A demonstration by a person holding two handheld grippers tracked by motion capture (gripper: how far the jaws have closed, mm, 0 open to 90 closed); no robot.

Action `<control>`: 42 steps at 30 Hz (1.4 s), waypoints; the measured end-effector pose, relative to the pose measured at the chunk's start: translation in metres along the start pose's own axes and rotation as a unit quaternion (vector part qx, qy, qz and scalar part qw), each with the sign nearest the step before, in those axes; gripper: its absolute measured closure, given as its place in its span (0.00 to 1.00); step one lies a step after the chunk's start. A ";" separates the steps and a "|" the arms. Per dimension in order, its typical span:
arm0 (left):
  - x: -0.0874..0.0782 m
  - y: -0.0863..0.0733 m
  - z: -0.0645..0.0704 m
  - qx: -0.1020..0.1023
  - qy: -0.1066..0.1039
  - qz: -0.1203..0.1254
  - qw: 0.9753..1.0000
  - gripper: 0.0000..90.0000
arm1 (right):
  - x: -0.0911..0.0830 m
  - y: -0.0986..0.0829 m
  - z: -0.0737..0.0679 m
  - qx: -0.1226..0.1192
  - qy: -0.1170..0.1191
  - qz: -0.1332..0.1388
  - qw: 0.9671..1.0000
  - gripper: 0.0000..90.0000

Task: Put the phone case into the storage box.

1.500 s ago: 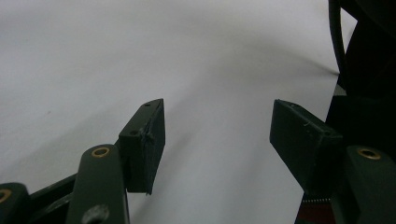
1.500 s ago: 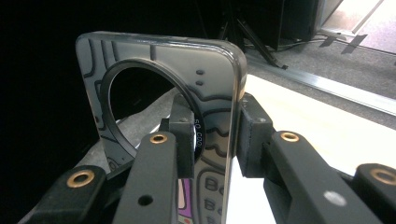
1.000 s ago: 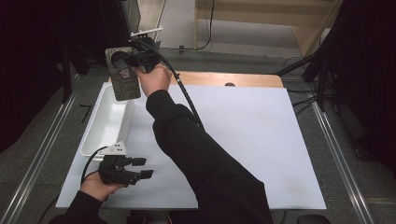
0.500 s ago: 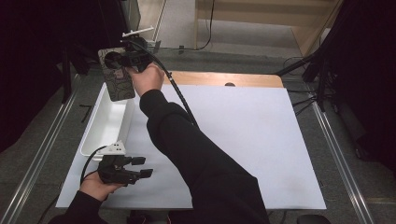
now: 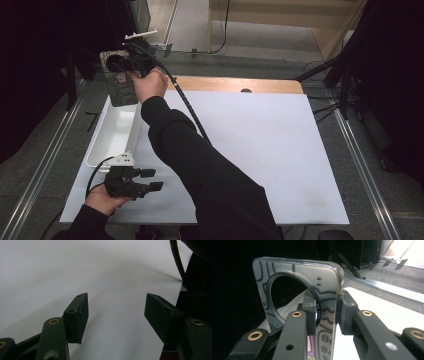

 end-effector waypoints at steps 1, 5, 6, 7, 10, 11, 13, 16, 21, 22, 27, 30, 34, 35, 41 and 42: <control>0.000 0.000 0.000 0.000 0.000 0.000 1.000 0.40 | 0.001 0.000 0.000 0.002 0.001 0.000 1.000 0.78; 0.000 -0.001 -0.002 0.003 0.011 -0.004 1.000 0.40 | 0.007 0.000 0.001 -0.005 -0.006 0.001 1.000 0.78; 0.000 -0.001 -0.001 0.002 0.010 -0.004 1.000 0.40 | 0.008 0.000 0.001 -0.005 -0.007 0.000 1.000 0.78; 0.000 -0.001 -0.001 0.002 0.009 -0.003 1.000 0.40 | 0.010 0.000 0.000 -0.003 -0.008 -0.001 1.000 0.78; 0.000 -0.001 -0.001 0.003 0.010 -0.004 1.000 0.40 | 0.013 -0.002 0.000 -0.001 -0.012 0.000 1.000 0.78; 0.000 -0.001 -0.001 0.003 0.009 -0.003 1.000 0.40 | 0.014 -0.002 0.000 -0.001 -0.014 0.001 1.000 0.78; -0.001 -0.001 -0.001 0.003 0.009 -0.003 1.000 0.40 | 0.016 -0.002 0.001 -0.002 -0.019 0.003 1.000 0.78; -0.001 -0.001 -0.001 0.003 0.009 -0.003 1.000 0.40 | 0.019 -0.003 0.003 0.002 -0.023 0.003 1.000 0.78; -0.001 0.000 0.000 0.002 0.006 0.000 1.000 0.40 | 0.024 -0.004 0.005 0.010 -0.029 0.006 1.000 0.78; -0.001 0.000 0.000 0.002 0.006 0.001 1.000 0.40 | 0.025 -0.004 0.006 0.009 -0.031 0.008 0.999 0.78; -0.001 0.000 -0.001 0.002 0.008 -0.001 1.000 0.40 | 0.030 -0.009 0.009 0.021 -0.028 0.000 0.999 0.78; -0.001 0.000 0.000 0.003 0.006 -0.001 1.000 0.40 | 0.033 -0.012 0.008 0.018 -0.032 -0.002 0.999 0.78; -0.001 0.000 0.000 0.001 0.004 0.000 1.000 0.40 | 0.036 -0.013 0.009 0.017 -0.036 0.000 0.999 0.78; -0.002 0.000 0.000 0.001 0.005 -0.002 1.000 0.40 | 0.037 -0.013 0.009 0.020 -0.036 -0.001 0.999 0.78; -0.001 0.000 0.000 0.001 0.006 0.000 1.000 0.40 | 0.042 -0.018 0.012 0.018 -0.040 -0.005 0.999 0.78; -0.001 0.000 0.000 0.001 0.006 0.000 1.000 0.40 | 0.042 -0.019 0.012 0.018 -0.041 -0.006 0.999 0.78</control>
Point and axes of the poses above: each handheld gripper's, and its own axes: x roughly forward along the jaws, y roughly out of its top, z roughly to its right, the point moved 9 cm from there along x, roughly forward along the jaws, and after that the axes turned 6 degrees about -y, right-handed, at the moved point
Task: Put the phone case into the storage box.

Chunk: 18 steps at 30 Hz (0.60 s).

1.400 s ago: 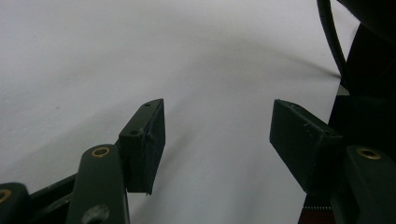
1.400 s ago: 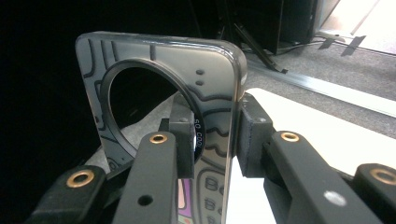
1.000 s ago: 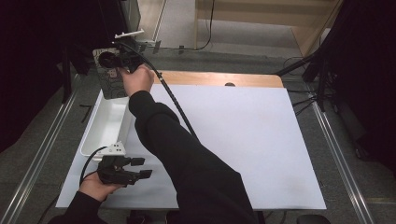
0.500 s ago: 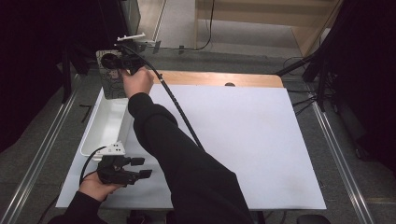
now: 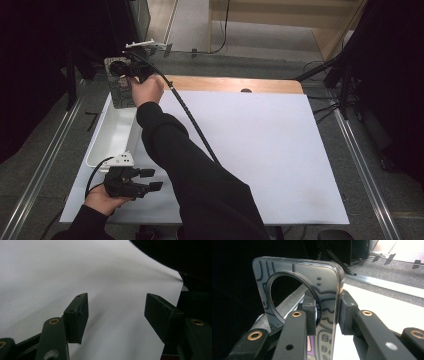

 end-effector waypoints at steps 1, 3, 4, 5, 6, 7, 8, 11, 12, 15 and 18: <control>0.000 0.000 0.000 0.000 0.000 0.000 1.000 0.40 | 0.001 -0.001 0.000 0.000 -0.001 -0.001 1.000 0.78; 0.000 0.000 0.000 0.000 0.000 0.000 1.000 0.40 | 0.002 -0.003 0.000 0.000 -0.002 0.001 1.000 0.78; 0.000 0.000 0.000 0.000 0.000 0.000 1.000 0.40 | 0.003 -0.004 0.000 0.002 -0.003 -0.001 1.000 0.78; 0.000 0.000 0.000 0.000 -0.001 0.001 1.000 0.40 | 0.003 -0.005 0.000 0.002 -0.005 -0.001 1.000 0.78; 0.000 0.000 0.000 0.001 -0.001 0.002 1.000 0.40 | 0.004 -0.007 0.000 0.004 -0.006 -0.003 1.000 0.78; 0.000 0.000 0.000 0.001 0.000 0.001 1.000 0.40 | 0.005 -0.008 0.000 0.003 -0.007 -0.005 1.000 0.78; 0.000 0.000 0.000 0.001 -0.001 0.002 1.000 0.40 | 0.006 -0.009 0.000 0.003 -0.007 -0.005 1.000 0.78; 0.000 0.000 0.000 0.001 -0.001 0.001 1.000 0.40 | 0.008 -0.012 0.000 0.003 -0.009 -0.006 1.000 0.78; 0.000 0.000 0.000 0.001 -0.001 0.001 1.000 0.40 | 0.008 -0.013 0.000 0.002 -0.011 -0.008 1.000 0.78; 0.000 0.000 0.000 0.001 -0.001 0.001 1.000 0.40 | 0.010 -0.015 0.001 0.006 -0.011 -0.008 1.000 0.78; 0.000 0.000 0.000 0.000 -0.001 0.002 1.000 0.40 | 0.011 -0.018 0.002 0.008 -0.011 -0.010 1.000 0.78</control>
Point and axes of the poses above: each handheld gripper's, and its own axes: x roughly forward along the jaws, y roughly out of its top, z roughly to its right, the point moved 9 cm from there along x, roughly forward along the jaws, and after that the axes turned 6 degrees about -y, right-handed, at the moved point
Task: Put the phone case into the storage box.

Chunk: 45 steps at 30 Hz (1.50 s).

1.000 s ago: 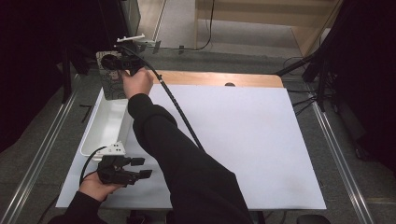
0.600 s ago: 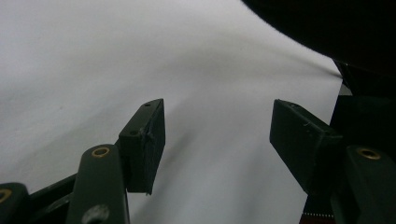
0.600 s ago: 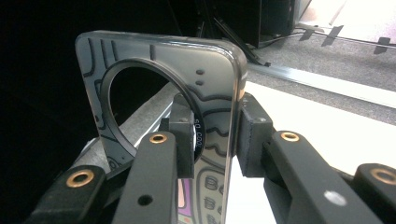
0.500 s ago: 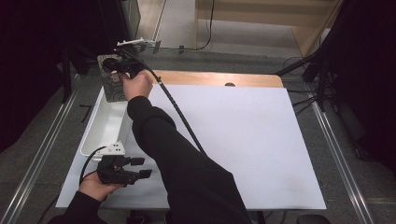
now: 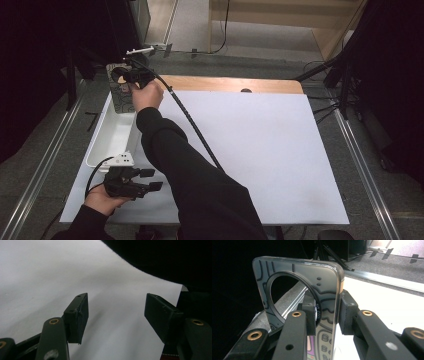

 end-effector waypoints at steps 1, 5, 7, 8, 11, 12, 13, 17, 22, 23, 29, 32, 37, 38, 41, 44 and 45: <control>0.000 0.000 0.000 0.000 0.000 0.000 1.000 0.40 | 0.000 0.000 0.000 0.003 0.001 -0.001 1.000 0.78; 0.000 -0.001 -0.001 0.001 0.001 -0.003 1.000 0.40 | 0.001 -0.001 0.002 0.006 0.003 -0.001 1.000 0.78; 0.000 -0.001 -0.001 0.000 0.001 -0.002 1.000 0.40 | 0.001 -0.002 0.002 0.004 0.002 -0.001 1.000 0.78; 0.000 -0.001 -0.001 -0.001 0.000 -0.002 1.000 0.40 | 0.001 -0.002 0.002 0.003 0.002 -0.002 1.000 0.78; 0.000 -0.001 -0.001 -0.001 0.000 -0.002 1.000 0.40 | 0.003 -0.005 0.001 0.001 0.001 -0.003 1.000 0.78; 0.000 -0.001 -0.001 -0.001 -0.001 -0.001 1.000 0.40 | 0.003 -0.006 0.002 0.000 0.000 -0.004 1.000 0.78; 0.000 -0.001 -0.001 -0.001 -0.001 -0.001 1.000 0.40 | 0.003 -0.007 0.002 0.000 0.000 -0.005 1.000 0.78; 0.000 -0.001 -0.001 -0.001 0.000 -0.003 1.000 0.40 | 0.005 -0.009 0.002 0.001 0.000 -0.007 1.000 0.78; 0.000 -0.001 -0.001 -0.001 0.000 -0.001 1.000 0.40 | 0.009 -0.014 0.002 0.003 -0.004 -0.012 1.000 0.78; 0.000 -0.001 -0.001 -0.001 0.000 -0.001 1.000 0.40 | 0.010 -0.015 0.002 0.001 -0.005 -0.014 1.000 0.78; 0.000 -0.001 -0.001 -0.001 0.000 -0.001 1.000 0.40 | 0.013 -0.021 0.002 0.000 -0.007 -0.019 1.000 0.78; 0.000 -0.001 -0.001 -0.001 0.000 -0.001 1.000 0.40 | 0.015 -0.023 0.003 0.004 -0.006 -0.021 1.000 0.78; 0.000 -0.001 -0.001 -0.001 -0.001 -0.003 1.000 0.40 | 0.015 -0.026 0.004 0.007 -0.004 -0.023 1.000 0.78; 0.000 -0.001 -0.001 -0.002 0.000 -0.003 1.000 0.40 | 0.015 -0.026 0.004 0.006 -0.003 -0.023 1.000 0.78; 0.000 -0.001 -0.001 -0.002 -0.001 -0.002 1.000 0.40 | 0.015 -0.027 0.004 0.006 -0.003 -0.022 1.000 0.78; 0.000 -0.001 -0.001 -0.001 -0.001 -0.001 1.000 0.40 | 0.015 -0.028 0.004 0.004 -0.004 -0.022 1.000 0.78; 0.000 -0.001 -0.001 -0.001 -0.001 -0.001 1.000 0.40 | 0.015 -0.028 0.004 0.004 -0.004 -0.023 1.000 0.78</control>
Point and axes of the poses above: each handheld gripper's, and its own axes: x roughly forward along the jaws, y roughly out of its top, z roughly to its right, the point moved 9 cm from there along x, roughly forward along the jaws, and after that the axes turned 6 degrees about -y, right-handed, at the moved point
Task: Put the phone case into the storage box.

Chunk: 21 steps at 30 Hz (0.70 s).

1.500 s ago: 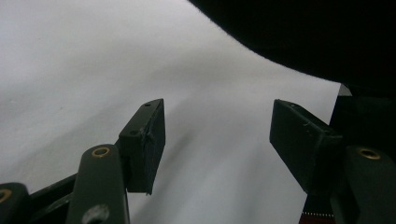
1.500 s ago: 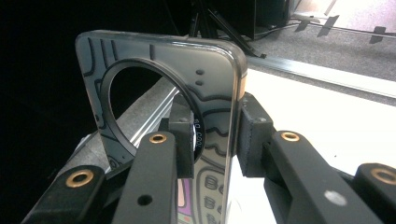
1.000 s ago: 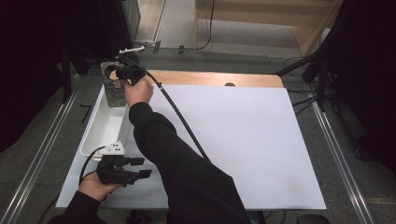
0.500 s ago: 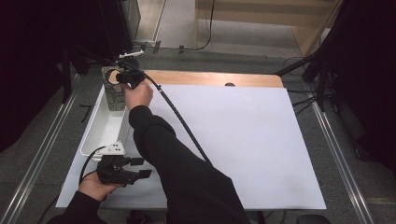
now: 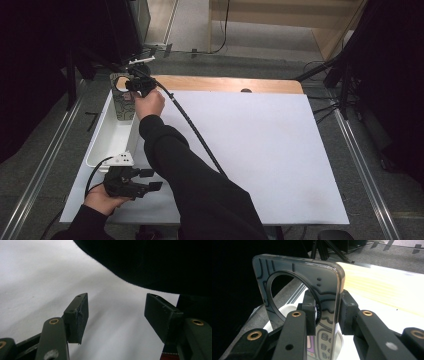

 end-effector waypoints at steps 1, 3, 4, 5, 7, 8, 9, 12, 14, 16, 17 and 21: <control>0.000 0.000 0.000 0.000 0.000 0.000 1.000 0.40 | 0.000 0.000 0.000 0.000 0.000 0.000 1.000 0.78; 0.000 0.000 0.000 -0.002 0.000 0.000 1.000 0.40 | 0.001 -0.001 -0.001 -0.001 -0.001 -0.001 1.000 0.77; 0.000 0.000 0.000 -0.002 -0.001 0.001 1.000 0.40 | 0.001 -0.002 -0.001 -0.002 -0.002 -0.001 1.000 0.78; 0.000 0.000 0.000 -0.002 0.000 0.000 1.000 0.40 | 0.002 -0.003 -0.001 -0.002 -0.001 -0.003 1.000 0.77; 0.000 0.000 0.000 -0.003 0.000 0.001 1.000 0.40 | 0.003 -0.005 -0.002 -0.002 -0.002 -0.005 1.000 0.77; 0.000 0.000 0.000 -0.002 0.000 0.001 1.000 0.40 | 0.003 -0.006 -0.001 -0.003 -0.002 -0.005 1.000 0.77; 0.000 0.000 -0.001 -0.002 0.001 0.000 1.000 0.40 | 0.004 -0.006 -0.001 -0.001 -0.001 -0.005 1.000 0.77; 0.000 0.000 -0.001 -0.001 0.001 0.000 1.000 0.40 | 0.003 -0.006 -0.001 -0.001 -0.001 -0.006 1.000 0.77; 0.000 0.000 -0.001 -0.002 0.000 -0.001 1.000 0.40 | 0.002 -0.006 0.000 -0.002 -0.001 -0.006 1.000 0.77; 0.000 0.000 -0.001 -0.001 0.001 -0.001 1.000 0.40 | 0.002 -0.006 0.001 -0.001 -0.001 -0.004 1.000 0.77; 0.000 0.000 0.000 -0.001 0.001 -0.001 1.000 0.40 | 0.001 -0.007 0.000 0.000 -0.002 -0.005 1.000 0.77; 0.001 0.000 -0.001 -0.001 0.001 -0.002 1.000 0.40 | 0.001 -0.007 -0.001 -0.001 -0.001 -0.004 1.000 0.77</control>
Point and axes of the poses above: each handheld gripper's, and its own axes: x roughly forward along the jaws, y roughly out of its top, z roughly to its right, the point moved 9 cm from there along x, roughly forward along the jaws, and after that the axes turned 6 degrees about -y, right-handed, at the moved point
